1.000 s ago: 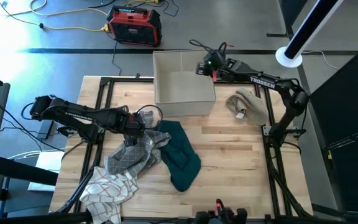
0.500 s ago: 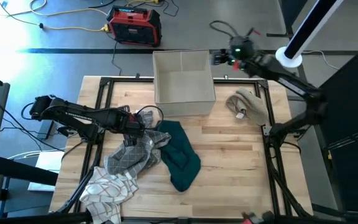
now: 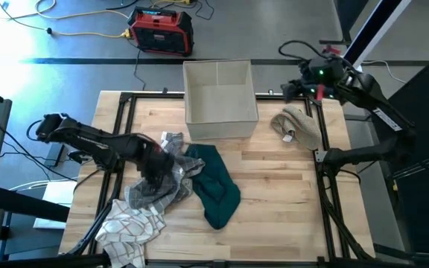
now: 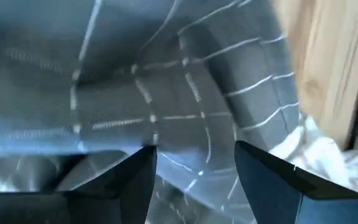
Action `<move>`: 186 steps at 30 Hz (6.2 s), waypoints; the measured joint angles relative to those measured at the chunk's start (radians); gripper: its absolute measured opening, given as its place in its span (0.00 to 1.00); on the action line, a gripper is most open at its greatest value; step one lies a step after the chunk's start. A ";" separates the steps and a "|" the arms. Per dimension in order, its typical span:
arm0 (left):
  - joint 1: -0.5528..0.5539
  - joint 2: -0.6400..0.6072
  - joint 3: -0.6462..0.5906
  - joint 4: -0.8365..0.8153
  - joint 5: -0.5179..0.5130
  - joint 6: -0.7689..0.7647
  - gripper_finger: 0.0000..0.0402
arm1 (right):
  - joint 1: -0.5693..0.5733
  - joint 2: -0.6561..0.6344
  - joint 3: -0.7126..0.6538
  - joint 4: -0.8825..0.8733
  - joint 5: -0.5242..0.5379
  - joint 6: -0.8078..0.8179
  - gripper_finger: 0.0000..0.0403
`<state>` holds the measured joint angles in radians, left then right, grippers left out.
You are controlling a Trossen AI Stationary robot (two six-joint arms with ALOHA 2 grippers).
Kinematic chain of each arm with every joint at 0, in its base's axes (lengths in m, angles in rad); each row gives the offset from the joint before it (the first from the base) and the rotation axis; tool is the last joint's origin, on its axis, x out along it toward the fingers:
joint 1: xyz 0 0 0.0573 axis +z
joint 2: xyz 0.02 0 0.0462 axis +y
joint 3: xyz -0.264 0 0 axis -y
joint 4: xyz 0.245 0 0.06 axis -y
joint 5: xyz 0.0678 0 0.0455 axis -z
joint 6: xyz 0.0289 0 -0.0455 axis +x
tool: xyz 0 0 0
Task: Fold towel
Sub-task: Fold the green towel
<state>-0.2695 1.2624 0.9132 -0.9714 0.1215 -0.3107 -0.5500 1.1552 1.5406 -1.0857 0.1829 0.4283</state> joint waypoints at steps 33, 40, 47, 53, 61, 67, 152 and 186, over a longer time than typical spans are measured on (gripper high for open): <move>0.290 0.088 0.124 -0.498 -0.258 -0.069 0.00 | 0.301 -0.238 -0.025 -0.059 0.033 0.127 0.42; 0.509 0.069 0.183 -0.551 -0.628 -0.152 0.00 | 0.317 -0.245 -0.025 -0.066 0.090 0.135 0.42; 0.723 0.069 0.189 -0.459 -0.928 -0.125 0.01 | 0.317 -0.222 -0.025 -0.067 0.079 0.141 0.42; 0.833 0.069 0.189 -0.160 -0.822 0.072 0.11 | 0.317 -0.211 -0.025 -0.080 0.078 0.175 0.42; 0.874 0.069 0.188 -0.044 -0.776 0.106 0.36 | 0.317 -0.212 -0.025 -0.105 0.075 0.200 0.42; 0.840 0.031 0.259 -0.150 -0.762 0.065 0.50 | 0.317 -0.212 -0.025 -0.126 0.075 0.193 0.42; -0.484 -0.017 0.080 -0.130 -0.476 -0.593 0.48 | 0.903 0.767 0.121 0.311 0.253 0.079 0.00; -0.484 -0.017 0.080 -0.131 -0.566 -0.574 0.48 | 0.795 0.811 -0.338 0.942 -0.081 0.271 0.31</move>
<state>-0.7532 1.2450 0.9935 -1.1023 -0.4445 -0.8847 0.2453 1.9663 1.2022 -0.1441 0.1017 0.6997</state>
